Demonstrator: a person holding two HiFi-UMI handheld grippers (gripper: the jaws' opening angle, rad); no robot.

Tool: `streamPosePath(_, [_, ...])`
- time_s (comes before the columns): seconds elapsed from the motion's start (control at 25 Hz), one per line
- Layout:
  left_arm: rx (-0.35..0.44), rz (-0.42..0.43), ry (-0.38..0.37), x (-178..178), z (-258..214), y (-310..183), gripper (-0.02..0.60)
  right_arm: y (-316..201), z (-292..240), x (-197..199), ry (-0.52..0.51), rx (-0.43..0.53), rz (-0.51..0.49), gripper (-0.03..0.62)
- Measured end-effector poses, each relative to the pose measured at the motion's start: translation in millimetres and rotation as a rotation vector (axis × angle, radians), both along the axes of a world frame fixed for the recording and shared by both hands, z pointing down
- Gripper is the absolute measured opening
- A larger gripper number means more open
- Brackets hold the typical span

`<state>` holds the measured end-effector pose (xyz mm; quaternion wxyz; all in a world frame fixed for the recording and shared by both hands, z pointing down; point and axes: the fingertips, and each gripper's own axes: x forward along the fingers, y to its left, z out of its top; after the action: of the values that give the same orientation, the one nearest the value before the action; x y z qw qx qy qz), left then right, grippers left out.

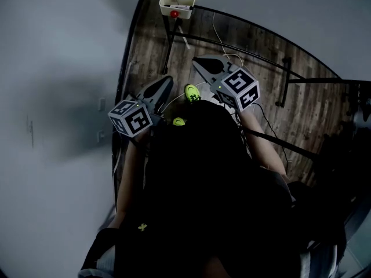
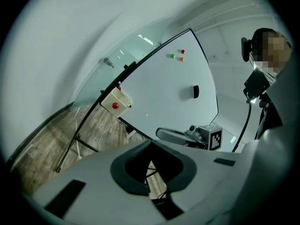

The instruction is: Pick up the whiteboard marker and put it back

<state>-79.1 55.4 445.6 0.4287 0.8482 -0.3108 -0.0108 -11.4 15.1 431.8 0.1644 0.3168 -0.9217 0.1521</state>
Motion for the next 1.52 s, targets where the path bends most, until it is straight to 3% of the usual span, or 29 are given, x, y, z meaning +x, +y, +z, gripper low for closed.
streamPosePath(0.64, [-0.011,-0.113,-0.034,39,0,-82,0.032,-93,13,37,0.003,0.014,-0.11,0.009])
streamPosePath(0.96, [0.002,-0.161,-0.03,51,-6,-103,0.032,-123,15,42,0.04,0.062,-0.152,0.054])
streamPosePath(1.24, [-0.012,-0.21,-0.026,39,-1,-112,0.032,-136,20,36,0.101,0.085,-0.191,0.104])
streamPosePath(1.52, [-0.005,-0.206,-0.022,29,2,-123,0.032,-153,29,32,0.138,0.082,-0.179,0.146])
